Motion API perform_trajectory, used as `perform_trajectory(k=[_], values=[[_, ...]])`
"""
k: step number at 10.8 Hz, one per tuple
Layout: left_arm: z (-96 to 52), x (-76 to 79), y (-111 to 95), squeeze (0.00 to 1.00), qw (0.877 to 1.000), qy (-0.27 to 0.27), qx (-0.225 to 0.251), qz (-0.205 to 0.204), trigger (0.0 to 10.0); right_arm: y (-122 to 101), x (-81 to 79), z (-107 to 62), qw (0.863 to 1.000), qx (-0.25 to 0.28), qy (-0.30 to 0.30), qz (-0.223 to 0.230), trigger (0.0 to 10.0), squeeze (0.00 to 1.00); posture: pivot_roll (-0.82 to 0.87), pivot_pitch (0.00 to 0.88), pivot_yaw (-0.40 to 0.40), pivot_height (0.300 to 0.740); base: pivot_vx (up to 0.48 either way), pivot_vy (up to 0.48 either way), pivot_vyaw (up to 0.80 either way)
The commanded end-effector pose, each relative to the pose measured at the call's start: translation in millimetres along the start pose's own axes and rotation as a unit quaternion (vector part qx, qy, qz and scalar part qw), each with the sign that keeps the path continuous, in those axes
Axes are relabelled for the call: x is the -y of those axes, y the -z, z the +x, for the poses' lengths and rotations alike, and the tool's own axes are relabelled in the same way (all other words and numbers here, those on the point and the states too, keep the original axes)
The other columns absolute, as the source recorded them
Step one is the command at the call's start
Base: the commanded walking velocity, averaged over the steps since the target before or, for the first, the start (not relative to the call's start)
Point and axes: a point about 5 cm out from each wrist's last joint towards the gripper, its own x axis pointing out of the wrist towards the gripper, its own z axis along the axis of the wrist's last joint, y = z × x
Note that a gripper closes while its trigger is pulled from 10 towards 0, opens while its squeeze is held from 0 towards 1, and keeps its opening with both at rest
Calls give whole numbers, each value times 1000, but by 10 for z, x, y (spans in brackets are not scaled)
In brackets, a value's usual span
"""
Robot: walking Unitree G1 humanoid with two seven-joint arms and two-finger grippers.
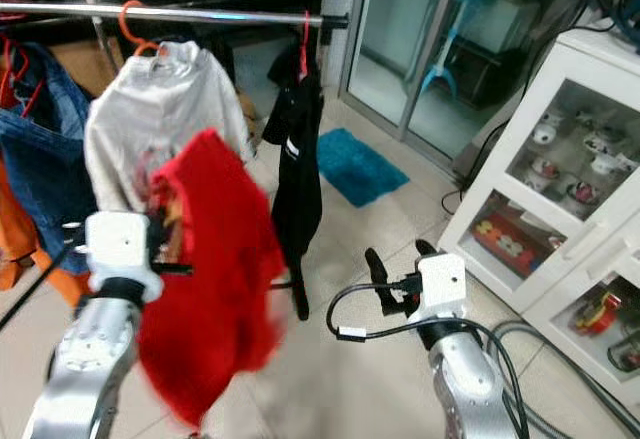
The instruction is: Hang hanger
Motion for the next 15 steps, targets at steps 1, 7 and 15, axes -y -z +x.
perform_trajectory(k=[1,7,15], values=[[56,10,-263,0,998,-6,53,-22,10000,-66,-9,60,1000,8,0,-1,10000,0,-58,30,-66,740,0,0,0],[137,0,-486,0,996,-30,68,-44,10000,-96,-41,135,1000,5,-7,-3,10000,0,-52,41,-63,740,422,0,0],[267,26,-672,0,995,-30,90,-9,10000,12,-84,103,1000,-13,-12,4,10000,0,-50,42,-56,740,459,0,0]])
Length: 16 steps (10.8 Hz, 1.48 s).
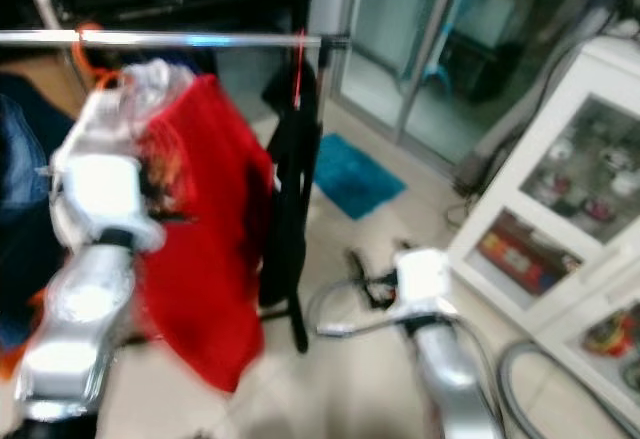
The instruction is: Hang hanger
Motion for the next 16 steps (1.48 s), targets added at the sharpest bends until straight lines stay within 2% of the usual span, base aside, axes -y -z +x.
perform_trajectory(k=[1,3,5,6,8,10,11,12,14,16], values=[[-11,74,-174,0,999,9,35,-13,10000,-7,116,-35,1000,-2,16,-9,10000,0,-48,44,-55,740,454,0,0],[-18,19,-182,0,999,-19,32,17,10000,25,114,-38,1000,-8,14,-9,10000,0,-46,47,-52,740,240,0,0],[103,6,-302,0,998,-20,56,25,10000,41,105,-43,1000,-9,14,-7,10000,0,-47,43,-52,740,0,0,0],[149,24,-360,0,996,-14,68,54,10000,49,102,-40,1000,-10,15,-7,10000,0,-49,40,-50,740,0,0,0],[212,-9,-415,0,993,-12,86,74,10000,57,110,-39,1000,-8,20,-6,10000,0,-51,36,-46,740,0,0,0],[324,-137,-379,0,988,-27,92,119,10000,65,106,-47,1000,-9,20,-6,10000,0,-51,36,-48,740,0,0,0],[478,-299,-282,0,995,-60,48,69,10000,71,112,-49,1000,-9,20,-6,10000,0,-47,33,-54,740,0,0,0],[592,-346,-275,0,996,-70,34,37,10000,74,115,-46,1000,-11,19,-6,10000,0,-48,31,-58,740,0,0,0],[822,-407,-403,0,996,-62,52,30,10000,71,119,-28,1000,-12,17,-8,10000,0,-52,26,-66,740,0,0,0],[1049,-414,-488,0,997,-61,42,-28,10000,68,130,-16,1000,-13,17,-9,10000,0,-60,27,-69,740,0,0,0]])
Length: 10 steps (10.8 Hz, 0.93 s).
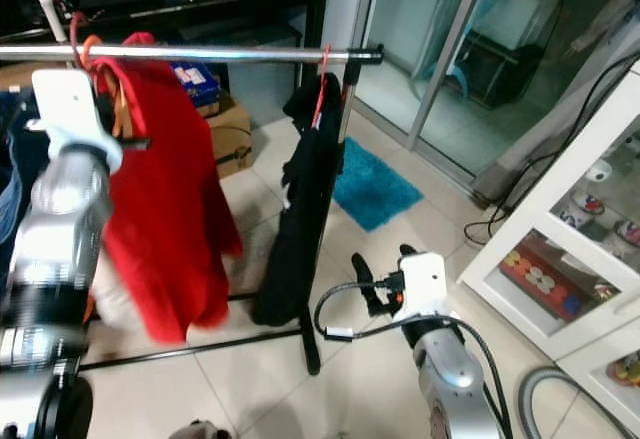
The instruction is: Hang hanger
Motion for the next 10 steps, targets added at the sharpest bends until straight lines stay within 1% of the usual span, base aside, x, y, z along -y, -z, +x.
perform_trajectory(k=[1,2,3,4,5,6,7,8,9,10], values=[[101,52,-264,0,999,13,45,-25,10000,-3,36,2,1000,0,3,-6,10000,0,-65,27,-70,740,0,0,0],[166,108,-282,0,998,27,36,-41,10000,3,32,-3,1000,-1,2,-5,10000,0,-69,27,-69,740,0,0,0],[246,160,-293,0,997,45,15,-57,10000,11,29,-12,1000,-3,3,-5,10000,0,-73,28,-68,740,0,0,0],[281,192,-286,0,996,55,1,-73,10000,18,29,-15,1000,-5,2,-5,10000,0,-76,29,-67,740,0,0,0],[297,263,-338,0,996,74,18,-46,10000,24,28,-22,1000,-6,3,-5,10000,0,-82,30,-61,740,0,0,0],[231,396,-335,0,994,102,48,14,10000,29,35,-38,1000,-6,7,-4,10000,0,-85,33,-56,740,0,0,0],[86,541,-241,0,987,127,76,65,10000,35,39,-60,1000,-4,11,-3,10000,0,-87,34,-51,740,0,0,0],[-71,603,-86,0,984,133,85,85,10000,42,43,-92,1000,-3,16,-3,10000,0,-88,40,-45,740,0,0,0],[-187,618,64,0,985,129,75,89,10000,55,46,-109,1000,-5,18,-2,10000,0,-86,42,-43,740,0,0,0],[-259,622,98,0,984,124,85,96,10000,64,43,-114,1000,-6,18,-1,10000,0,-84,43,-40,740,0,0,0]])
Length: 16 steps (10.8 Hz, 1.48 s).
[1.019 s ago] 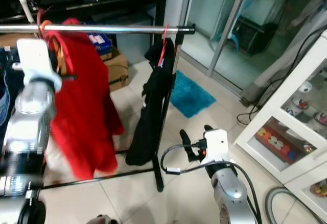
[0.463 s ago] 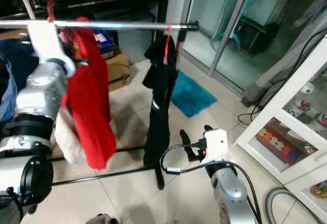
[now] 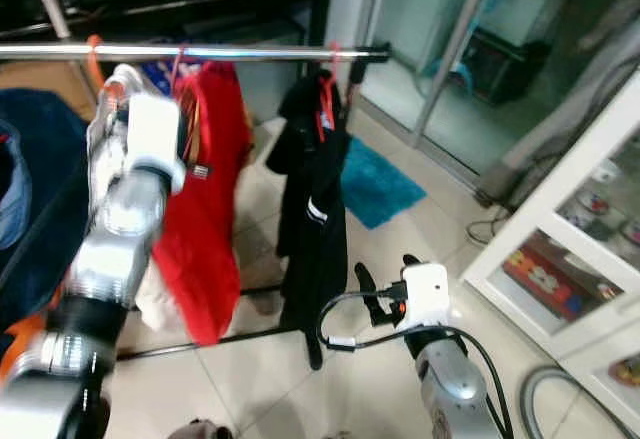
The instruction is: Hang hanger
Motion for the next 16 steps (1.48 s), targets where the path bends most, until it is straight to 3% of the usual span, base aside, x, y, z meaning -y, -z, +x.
perform_trajectory(k=[1,2,3,4,5,6,8,9,12,13,16], values=[[-121,64,-245,0,997,-17,73,-5,10000,-48,32,-18,1000,16,11,-8,10000,0,-84,41,-34,740,0,0,0],[-272,71,-235,0,996,-24,81,-31,10000,-66,28,-43,1000,22,13,-12,10000,0,-86,38,-31,740,0,0,0],[-523,39,-224,0,993,-33,98,-48,10000,-101,30,-126,999,32,18,-22,10000,0,-86,38,-29,740,0,0,0],[-755,73,-261,0,989,-22,147,-1,10000,-86,11,-176,999,33,15,-37,10000,0,-79,40,-34,740,0,0,0],[-779,121,-165,0,992,-31,120,-4,10000,-60,-16,-159,999,30,7,-42,10000,0,-74,36,-39,740,0,0,0],[-767,111,-186,0,991,-39,125,10,10000,-69,-20,-148,999,33,6,-42,10000,0,-73,36,-40,740,0,0,0],[-800,51,-423,0,971,-48,205,113,10000,-109,-34,-139,998,46,12,-51,10000,0,-76,30,-40,740,0,0,0],[-805,41,-411,0,969,-50,207,126,10000,-111,-36,-137,998,46,13,-51,10000,0,-76,30,-40,740,0,0,0],[-642,-61,-393,0,977,-67,183,81,10000,-142,-25,-129,997,46,13,-53,10000,0,-86,26,-39,740,0,0,0],[-640,-65,-359,0,983,-74,162,40,10000,-136,-28,-134,998,44,11,-54,10000,0,-87,24,-39,740,0,0,0],[-677,34,-159,0,992,-79,95,-32,10000,-142,-22,-118,998,38,2,-54,10000,0,-91,29,-44,740,399,0,0]])
